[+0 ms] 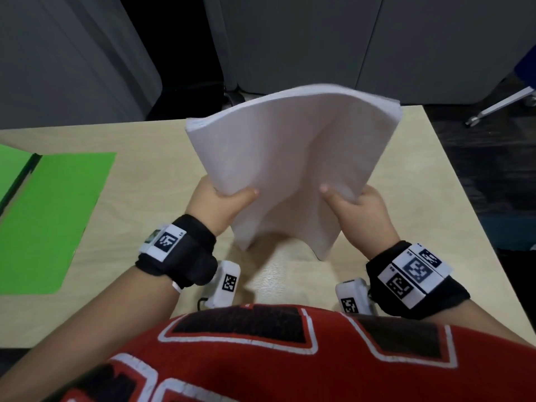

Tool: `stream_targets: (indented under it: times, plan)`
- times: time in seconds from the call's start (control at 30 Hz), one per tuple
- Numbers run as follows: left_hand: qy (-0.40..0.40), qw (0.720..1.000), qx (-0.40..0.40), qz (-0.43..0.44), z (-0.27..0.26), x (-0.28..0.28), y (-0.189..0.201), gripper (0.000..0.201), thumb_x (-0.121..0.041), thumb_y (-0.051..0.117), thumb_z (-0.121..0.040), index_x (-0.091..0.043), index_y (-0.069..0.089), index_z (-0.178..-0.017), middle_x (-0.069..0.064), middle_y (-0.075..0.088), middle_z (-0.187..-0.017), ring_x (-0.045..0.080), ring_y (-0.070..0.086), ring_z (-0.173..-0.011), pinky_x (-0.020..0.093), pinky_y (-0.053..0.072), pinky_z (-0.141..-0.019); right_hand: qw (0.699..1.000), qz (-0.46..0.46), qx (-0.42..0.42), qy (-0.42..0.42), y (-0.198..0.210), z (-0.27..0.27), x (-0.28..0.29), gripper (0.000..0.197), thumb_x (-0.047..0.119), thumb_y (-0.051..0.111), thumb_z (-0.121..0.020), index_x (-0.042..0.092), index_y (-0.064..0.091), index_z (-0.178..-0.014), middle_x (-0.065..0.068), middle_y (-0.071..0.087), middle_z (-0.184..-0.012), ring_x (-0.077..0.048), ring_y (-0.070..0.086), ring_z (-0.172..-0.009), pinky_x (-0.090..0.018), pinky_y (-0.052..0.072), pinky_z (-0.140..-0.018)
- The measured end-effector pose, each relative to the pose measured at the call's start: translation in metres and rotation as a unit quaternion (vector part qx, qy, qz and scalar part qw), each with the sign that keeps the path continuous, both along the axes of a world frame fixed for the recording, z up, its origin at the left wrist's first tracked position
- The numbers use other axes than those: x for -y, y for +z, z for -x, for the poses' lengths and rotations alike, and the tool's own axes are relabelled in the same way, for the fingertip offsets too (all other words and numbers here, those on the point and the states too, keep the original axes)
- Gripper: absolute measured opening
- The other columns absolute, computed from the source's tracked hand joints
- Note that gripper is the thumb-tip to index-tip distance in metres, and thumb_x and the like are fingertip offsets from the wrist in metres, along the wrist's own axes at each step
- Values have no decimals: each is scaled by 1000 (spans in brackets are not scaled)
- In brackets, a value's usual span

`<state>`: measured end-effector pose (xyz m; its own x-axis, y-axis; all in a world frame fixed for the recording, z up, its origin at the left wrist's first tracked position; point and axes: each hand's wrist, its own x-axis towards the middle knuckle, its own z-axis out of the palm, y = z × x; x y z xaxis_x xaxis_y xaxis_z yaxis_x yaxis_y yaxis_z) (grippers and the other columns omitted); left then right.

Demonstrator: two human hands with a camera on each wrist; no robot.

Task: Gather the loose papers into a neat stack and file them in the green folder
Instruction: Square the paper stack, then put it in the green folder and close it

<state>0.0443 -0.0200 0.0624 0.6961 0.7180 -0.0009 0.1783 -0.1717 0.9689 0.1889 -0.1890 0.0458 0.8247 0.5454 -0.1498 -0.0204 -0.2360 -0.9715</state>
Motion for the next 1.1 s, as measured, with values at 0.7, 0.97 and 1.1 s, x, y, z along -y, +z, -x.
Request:
stream_targets:
  times: [0.7, 0.97, 1.1]
  plan:
    - [79, 982, -90, 144, 13, -7, -45, 32, -46, 70, -64, -29, 72, -91, 0, 73, -107, 23, 68, -103, 49, 45, -102, 989, 89, 47, 107, -25, -12, 8, 34, 39, 46, -98, 8, 58, -91, -4, 64, -84, -14, 57, -71, -24, 43, -57]
    - [102, 980, -67, 157, 7, 7, -43, 47, -48, 70, -60, -25, 67, -100, 3, 70, -115, 24, 65, -108, 48, 44, -104, 996, 15, 76, 34, -27, -15, 17, 38, 36, 43, -100, 14, 54, -71, 4, 52, -63, -1, 47, -54, -14, 39, -54]
    - [115, 981, -48, 149, 8, 12, -42, 43, -41, 71, -63, -27, 64, -102, 1, 69, -116, 21, 64, -110, 47, 45, -104, 995, 1, -37, 92, -34, -9, 17, 22, 34, 66, -87, 22, 64, -106, 9, 72, -96, -2, 69, -80, -23, 53, -67]
